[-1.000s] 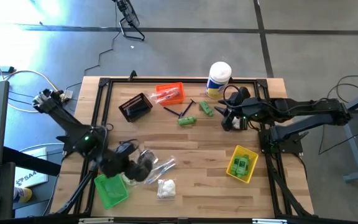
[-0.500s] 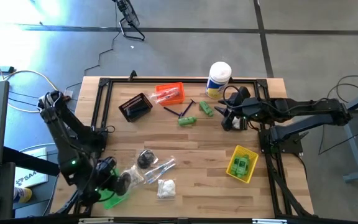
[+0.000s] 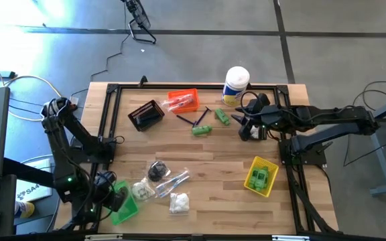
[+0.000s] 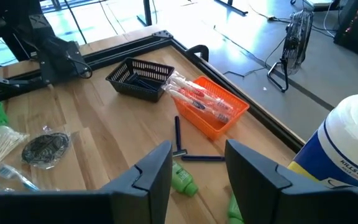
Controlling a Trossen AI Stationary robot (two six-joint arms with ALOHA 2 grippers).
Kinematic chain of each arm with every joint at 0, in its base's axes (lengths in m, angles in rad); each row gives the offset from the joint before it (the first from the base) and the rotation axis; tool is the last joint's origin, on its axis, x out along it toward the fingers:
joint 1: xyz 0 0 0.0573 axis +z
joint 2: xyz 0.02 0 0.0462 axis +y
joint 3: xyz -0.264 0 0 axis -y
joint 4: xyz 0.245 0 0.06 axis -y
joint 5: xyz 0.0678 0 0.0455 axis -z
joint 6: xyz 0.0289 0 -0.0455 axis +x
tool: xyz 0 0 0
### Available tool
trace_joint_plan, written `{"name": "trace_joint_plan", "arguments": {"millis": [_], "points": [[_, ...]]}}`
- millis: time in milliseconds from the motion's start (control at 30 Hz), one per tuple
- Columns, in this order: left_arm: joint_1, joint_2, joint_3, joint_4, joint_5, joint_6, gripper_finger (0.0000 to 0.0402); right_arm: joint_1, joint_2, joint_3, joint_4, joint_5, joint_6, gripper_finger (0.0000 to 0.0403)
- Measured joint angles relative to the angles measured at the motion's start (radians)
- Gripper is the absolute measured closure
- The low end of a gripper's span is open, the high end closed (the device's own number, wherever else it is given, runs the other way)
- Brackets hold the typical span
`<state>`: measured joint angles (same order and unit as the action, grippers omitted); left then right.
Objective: Pick & Place Travel size toiletries
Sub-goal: Put the black hairbrush into the green bin
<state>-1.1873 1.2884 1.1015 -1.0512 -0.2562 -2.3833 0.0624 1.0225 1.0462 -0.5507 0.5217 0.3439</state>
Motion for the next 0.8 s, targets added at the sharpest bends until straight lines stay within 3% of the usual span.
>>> {"name": "trace_joint_plan", "arguments": {"millis": [433,800], "points": [[-0.018,0.039,0.0,-0.137,0.062,-0.004,0.0368,0.0,0.0,0.0,0.002,0.004,0.049,0.0262],[-0.018,0.151,0.0,0.004,0.063,0.022,0.0367,-0.033,0.0,0.0,0.009,0.003,0.052,0.0262]]}}
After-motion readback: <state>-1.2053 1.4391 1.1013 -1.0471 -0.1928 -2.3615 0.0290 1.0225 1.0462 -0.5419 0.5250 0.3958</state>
